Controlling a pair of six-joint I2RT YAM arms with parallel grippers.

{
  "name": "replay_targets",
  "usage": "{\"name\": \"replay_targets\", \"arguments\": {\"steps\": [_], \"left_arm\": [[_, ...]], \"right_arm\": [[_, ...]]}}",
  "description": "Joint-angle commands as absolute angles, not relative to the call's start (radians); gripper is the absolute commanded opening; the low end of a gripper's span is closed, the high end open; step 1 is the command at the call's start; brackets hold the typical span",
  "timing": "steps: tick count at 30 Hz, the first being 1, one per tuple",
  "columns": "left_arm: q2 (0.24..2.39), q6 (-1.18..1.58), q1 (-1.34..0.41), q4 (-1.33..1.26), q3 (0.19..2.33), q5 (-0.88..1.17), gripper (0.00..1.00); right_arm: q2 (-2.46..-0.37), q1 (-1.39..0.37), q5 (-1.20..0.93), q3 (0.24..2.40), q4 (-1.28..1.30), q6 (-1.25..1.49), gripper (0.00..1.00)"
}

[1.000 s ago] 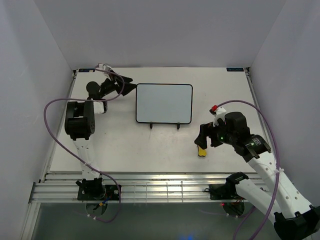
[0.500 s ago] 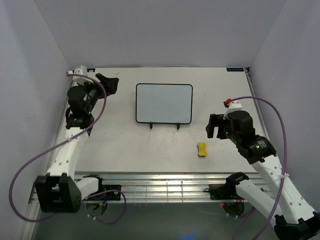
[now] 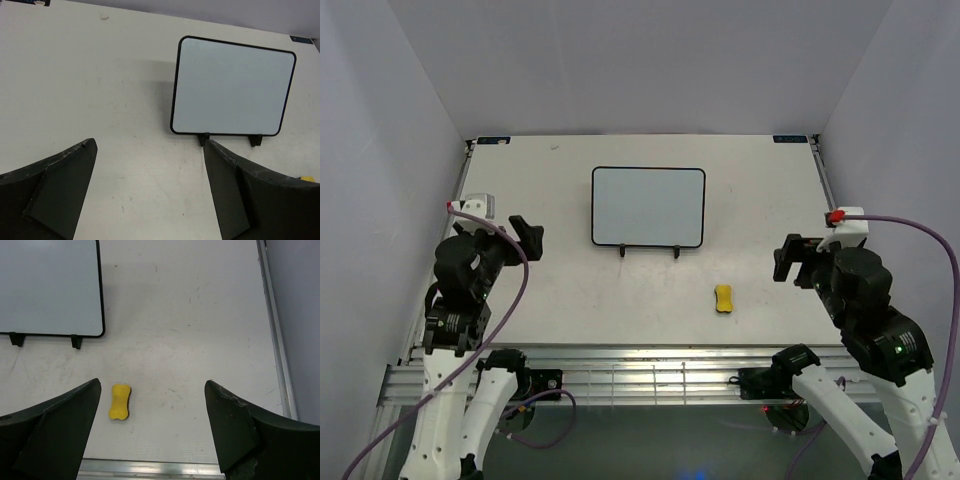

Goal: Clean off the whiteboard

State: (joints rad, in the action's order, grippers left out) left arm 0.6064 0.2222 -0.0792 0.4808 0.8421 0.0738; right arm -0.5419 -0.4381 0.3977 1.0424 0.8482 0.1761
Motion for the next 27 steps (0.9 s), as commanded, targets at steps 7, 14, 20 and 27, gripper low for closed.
{"name": "replay_targets", "arguments": {"steps": [7,14,20,27], "left_arm": [[0.476,0.172,-0.123,0.718,0.952,0.031,0.98],[0.469,0.192,-0.138,0.742,1.029,-0.081,0.98],[0.465,0.25,-0.143,0.735,0.993,-0.149,0.98],[0.465,0.236,-0.153,0.716,0.988,-0.135,0.98]], "right_arm": [[-0.397,-0.434,0.383,1.005,0.856,0.17,0.9],[-0.403,-0.434,0.431,1.009,0.862,0.152,0.9],[-0.414,-0.434,0.434,1.009,0.859,0.144,0.9],[-0.411,-0.434,0.454,1.002,0.857,0.141,0.9]]}}
